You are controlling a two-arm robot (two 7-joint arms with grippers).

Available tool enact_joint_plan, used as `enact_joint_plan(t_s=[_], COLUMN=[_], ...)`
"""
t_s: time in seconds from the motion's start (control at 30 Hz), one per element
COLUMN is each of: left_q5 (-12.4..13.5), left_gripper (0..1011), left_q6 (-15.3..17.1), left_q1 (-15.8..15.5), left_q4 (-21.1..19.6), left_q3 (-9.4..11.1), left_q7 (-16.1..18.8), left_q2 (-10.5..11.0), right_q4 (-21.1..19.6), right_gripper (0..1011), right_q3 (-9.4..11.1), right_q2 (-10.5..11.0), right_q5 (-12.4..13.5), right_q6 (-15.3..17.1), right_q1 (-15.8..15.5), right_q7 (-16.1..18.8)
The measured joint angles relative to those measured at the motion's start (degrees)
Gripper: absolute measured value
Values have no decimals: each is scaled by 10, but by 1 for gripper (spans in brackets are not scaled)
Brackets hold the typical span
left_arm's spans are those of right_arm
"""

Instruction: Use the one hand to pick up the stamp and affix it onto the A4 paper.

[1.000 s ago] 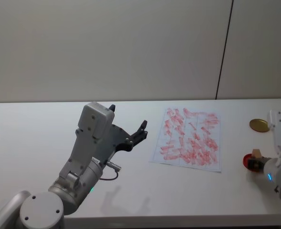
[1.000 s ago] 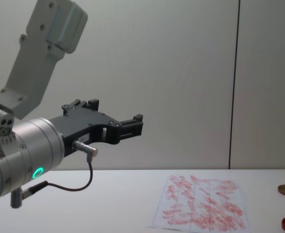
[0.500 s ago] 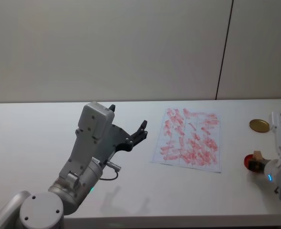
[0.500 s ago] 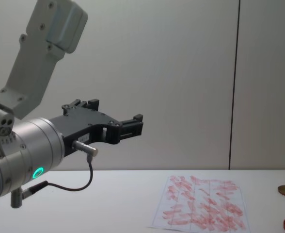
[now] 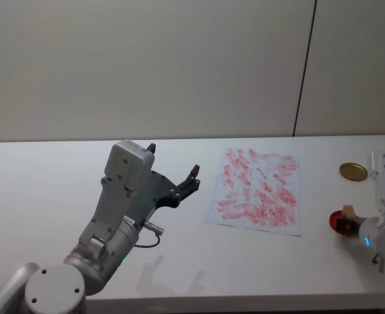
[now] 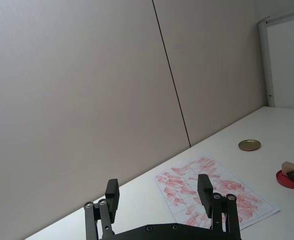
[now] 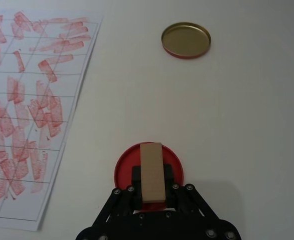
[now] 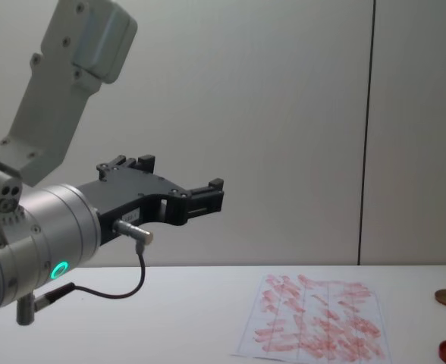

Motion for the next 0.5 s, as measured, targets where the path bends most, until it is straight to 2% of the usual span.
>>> enact_joint_plan(t_s=[0.27, 0.5], left_q5=[0, 0], left_gripper=[993, 993], left_q6=[0, 0], left_q1=[0, 0], left_q4=[0, 0], left_q3=[0, 0], left_q7=[0, 0], left_q2=[0, 0], right_q4=[-59, -148], right_gripper=[220, 220], right_q3=[0, -3], right_q2=[2, 5], right_q5=[-2, -8], right_q6=[-2, 7], right_q1=[-18, -42], right_q7=[2, 2])
